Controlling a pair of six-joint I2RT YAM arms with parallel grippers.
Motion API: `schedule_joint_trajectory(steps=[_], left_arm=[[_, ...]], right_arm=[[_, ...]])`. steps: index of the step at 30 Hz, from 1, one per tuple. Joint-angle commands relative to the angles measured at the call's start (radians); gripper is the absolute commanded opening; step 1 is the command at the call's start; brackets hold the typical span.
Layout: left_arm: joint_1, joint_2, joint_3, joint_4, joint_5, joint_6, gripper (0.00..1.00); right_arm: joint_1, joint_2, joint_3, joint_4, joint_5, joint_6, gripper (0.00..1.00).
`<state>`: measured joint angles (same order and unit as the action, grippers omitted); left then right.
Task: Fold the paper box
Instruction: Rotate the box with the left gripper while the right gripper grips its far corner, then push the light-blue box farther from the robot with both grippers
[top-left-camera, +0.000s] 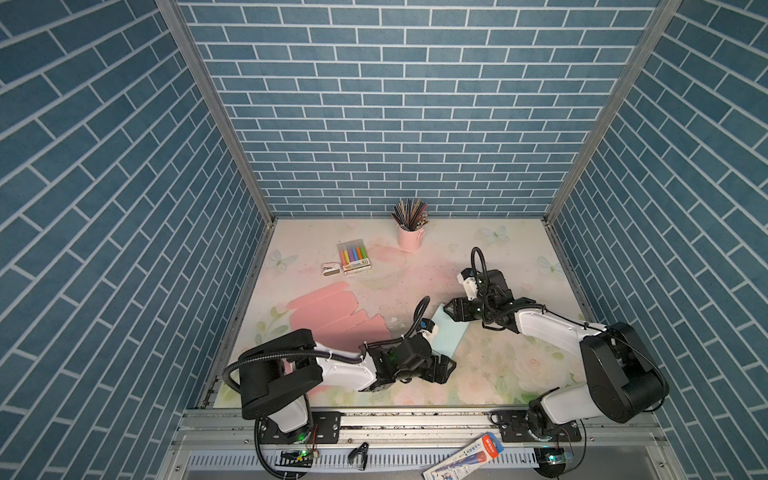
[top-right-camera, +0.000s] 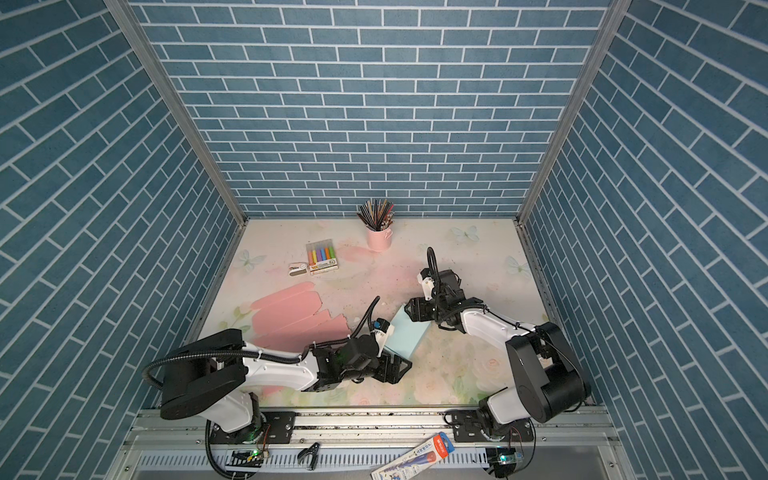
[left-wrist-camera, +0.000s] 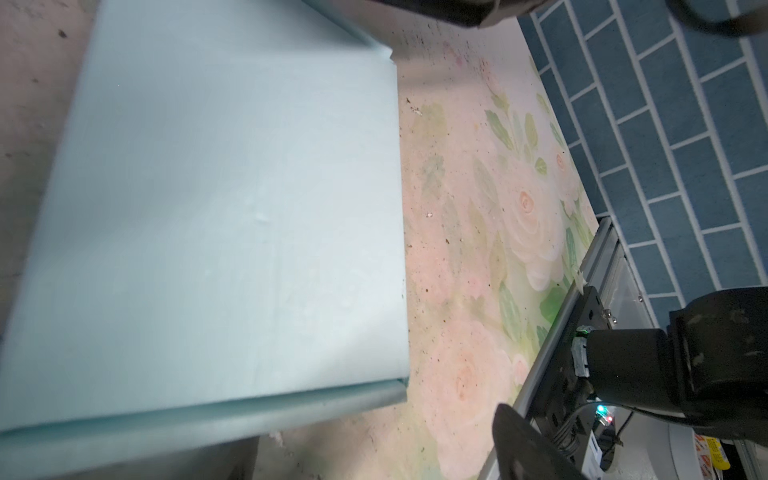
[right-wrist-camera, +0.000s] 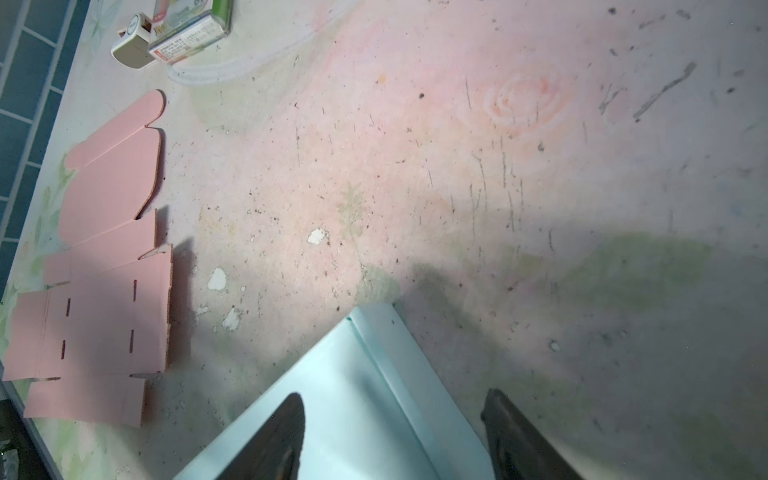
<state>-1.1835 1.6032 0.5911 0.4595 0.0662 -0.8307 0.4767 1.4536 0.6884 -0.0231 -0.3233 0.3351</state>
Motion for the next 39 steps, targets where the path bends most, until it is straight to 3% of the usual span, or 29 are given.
schedule_joint_trajectory(steps=[1, 20, 39], left_arm=[[0.028, 0.013, 0.029, 0.032, 0.009, 0.020, 0.88], [0.173, 0.095, 0.134, 0.034, 0.123, 0.133, 0.88], [0.335, 0.275, 0.417, -0.080, 0.166, 0.272, 0.88]], right_arm=[[-0.002, -0.037, -0.029, 0.001, 0.007, -0.016, 0.68], [-0.005, -0.138, -0.112, -0.004, 0.007, 0.011, 0.64], [-0.088, 0.078, 0.089, 0.070, -0.034, -0.012, 0.64]])
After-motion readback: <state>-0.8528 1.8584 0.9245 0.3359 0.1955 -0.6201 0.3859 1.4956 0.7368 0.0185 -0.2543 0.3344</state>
